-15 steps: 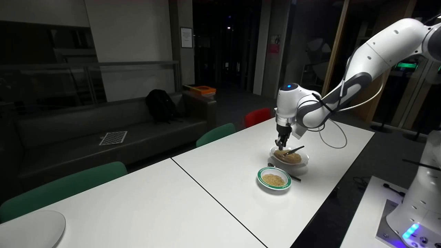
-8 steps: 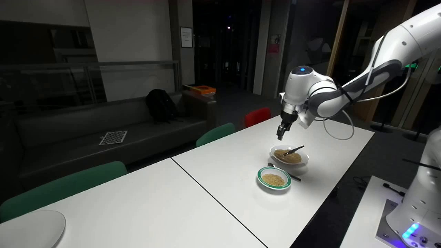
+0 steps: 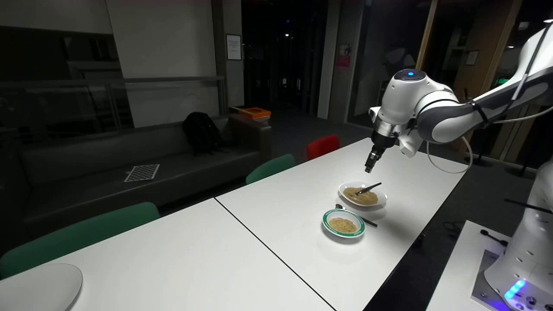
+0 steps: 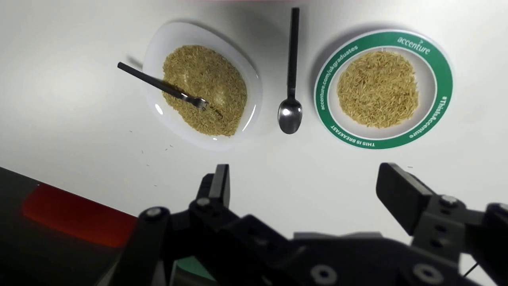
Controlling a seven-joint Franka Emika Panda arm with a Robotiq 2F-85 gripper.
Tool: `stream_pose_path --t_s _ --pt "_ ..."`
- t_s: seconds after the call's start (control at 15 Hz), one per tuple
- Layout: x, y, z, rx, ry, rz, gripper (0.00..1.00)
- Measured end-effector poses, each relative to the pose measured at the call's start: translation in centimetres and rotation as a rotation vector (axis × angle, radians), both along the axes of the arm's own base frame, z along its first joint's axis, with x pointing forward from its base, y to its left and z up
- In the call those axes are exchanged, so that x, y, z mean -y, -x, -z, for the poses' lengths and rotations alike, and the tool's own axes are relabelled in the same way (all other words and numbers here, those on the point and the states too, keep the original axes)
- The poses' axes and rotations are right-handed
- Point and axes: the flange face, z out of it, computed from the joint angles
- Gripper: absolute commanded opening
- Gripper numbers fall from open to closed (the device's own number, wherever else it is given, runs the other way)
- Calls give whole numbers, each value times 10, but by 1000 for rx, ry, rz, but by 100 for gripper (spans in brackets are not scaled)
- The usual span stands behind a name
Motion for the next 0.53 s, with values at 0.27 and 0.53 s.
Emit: stream_pose_path --t_s 0.27,0.53 --pt "7 15 -3 -17 -17 -10 100" --pt "7 16 -2 -19 -17 -9 100"
